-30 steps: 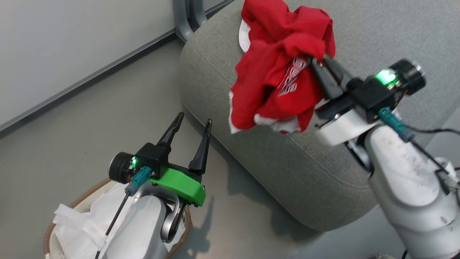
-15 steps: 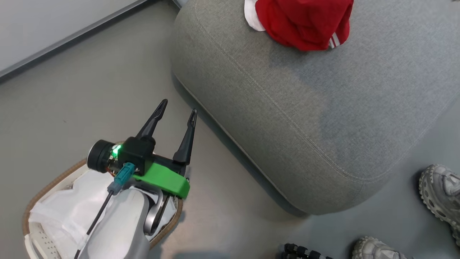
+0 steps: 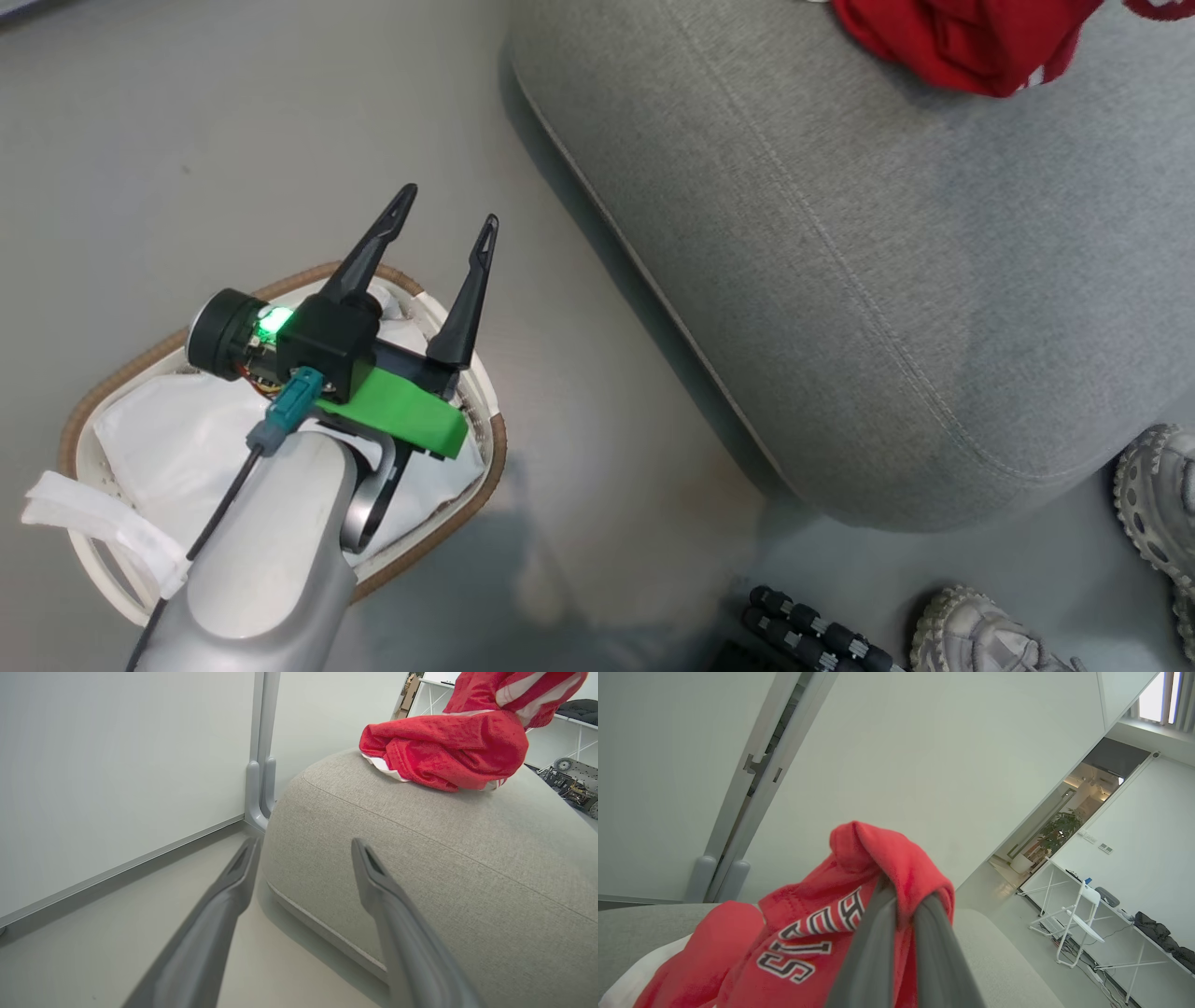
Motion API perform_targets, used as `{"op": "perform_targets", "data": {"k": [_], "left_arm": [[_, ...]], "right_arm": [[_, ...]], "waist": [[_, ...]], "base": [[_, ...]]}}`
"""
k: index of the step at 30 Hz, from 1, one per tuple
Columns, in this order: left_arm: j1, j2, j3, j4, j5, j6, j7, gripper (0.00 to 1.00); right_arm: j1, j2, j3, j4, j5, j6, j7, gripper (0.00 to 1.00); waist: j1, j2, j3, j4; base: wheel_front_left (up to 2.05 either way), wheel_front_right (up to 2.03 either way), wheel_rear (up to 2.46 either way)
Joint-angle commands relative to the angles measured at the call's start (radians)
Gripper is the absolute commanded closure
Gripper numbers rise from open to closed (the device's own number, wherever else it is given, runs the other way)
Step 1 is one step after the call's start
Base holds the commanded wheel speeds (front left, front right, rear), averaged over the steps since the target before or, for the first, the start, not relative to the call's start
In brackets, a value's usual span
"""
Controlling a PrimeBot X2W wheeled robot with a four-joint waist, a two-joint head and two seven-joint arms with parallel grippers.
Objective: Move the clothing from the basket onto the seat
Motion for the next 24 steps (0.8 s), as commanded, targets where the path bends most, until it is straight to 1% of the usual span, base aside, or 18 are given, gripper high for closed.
{"op": "perform_targets", "data": {"k": [1, 4, 8, 13, 15, 16, 17, 18, 19, 24], "left_arm": [[-0.025, 0.015, -0.002, -0.004, -0.002, -0.005, 0.000, 0.00], [-0.041, 0.035, -0.003, -0.001, -0.001, -0.004, 0.000, 0.00], [-0.051, 0.041, -0.013, 0.003, -0.001, -0.004, 0.000, 0.00], [-0.056, 0.029, -0.027, 0.009, -0.004, -0.004, 0.000, 0.00], [-0.063, 0.025, -0.031, 0.018, -0.009, -0.004, 0.000, 0.00], [-0.063, 0.024, -0.030, 0.021, -0.012, -0.004, 0.000, 0.00], [-0.063, 0.024, -0.030, 0.024, -0.012, -0.004, 0.000, 0.00], [-0.062, 0.023, -0.028, 0.027, -0.013, -0.004, 0.000, 0.00], [-0.060, 0.021, -0.026, 0.031, -0.017, -0.004, 0.000, 0.00], [-0.035, 0.004, -0.016, 0.046, -0.023, -0.004, 0.000, 0.00]], "right_arm": [[0.017, 0.015, -0.014, 0.016, 0.003, -0.002, 0.000, 1.00], [0.050, 0.059, -0.040, 0.060, 0.012, -0.001, 0.000, 1.00], [0.092, 0.104, -0.076, 0.112, 0.013, -0.001, 0.000, 1.00], [0.149, 0.152, -0.126, 0.152, 0.004, -0.001, 0.000, 1.00], [0.175, 0.174, -0.151, 0.137, 0.010, -0.002, 0.000, 1.00], [0.185, 0.176, -0.152, 0.132, 0.007, -0.001, 0.000, 0.98], [0.201, 0.181, -0.146, 0.125, 0.002, -0.001, 0.000, 0.65], [0.211, 0.185, -0.148, 0.118, 0.001, -0.001, 0.000, 0.53], [0.223, 0.186, -0.152, 0.106, 0.002, -0.002, 0.000, 0.00], [0.293, 0.192, -0.142, 0.050, 0.011, -0.001, 0.000, 0.00]], "waist": [[-0.0001, -0.0001, 0.092, 0.064], [-0.0001, -0.0001, 0.133, 0.074], [-0.0001, -0.0001, 0.163, 0.082], [-0.0001, -0.0001, 0.163, 0.083], [-0.0001, -0.0001, 0.151, 0.078], [-0.0001, -0.0001, 0.144, 0.076], [-0.0001, -0.0001, 0.135, 0.073], [-0.0001, -0.0001, 0.127, 0.071], [-0.0001, -0.0001, 0.116, 0.069], [-0.0001, -0.0001, 0.049, 0.059]], "base": [[0.00, 0.00, 0.00], [0.00, 0.00, 0.00], [0.00, 0.00, 0.00], [0.00, 0.00, 0.00], [0.00, 0.00, 0.00], [0.00, 0.00, 0.00], [0.00, 0.00, 0.00], [0.00, 0.00, 0.00], [0.00, 0.00, 0.00], [0.00, 0.00, 0.00]]}}
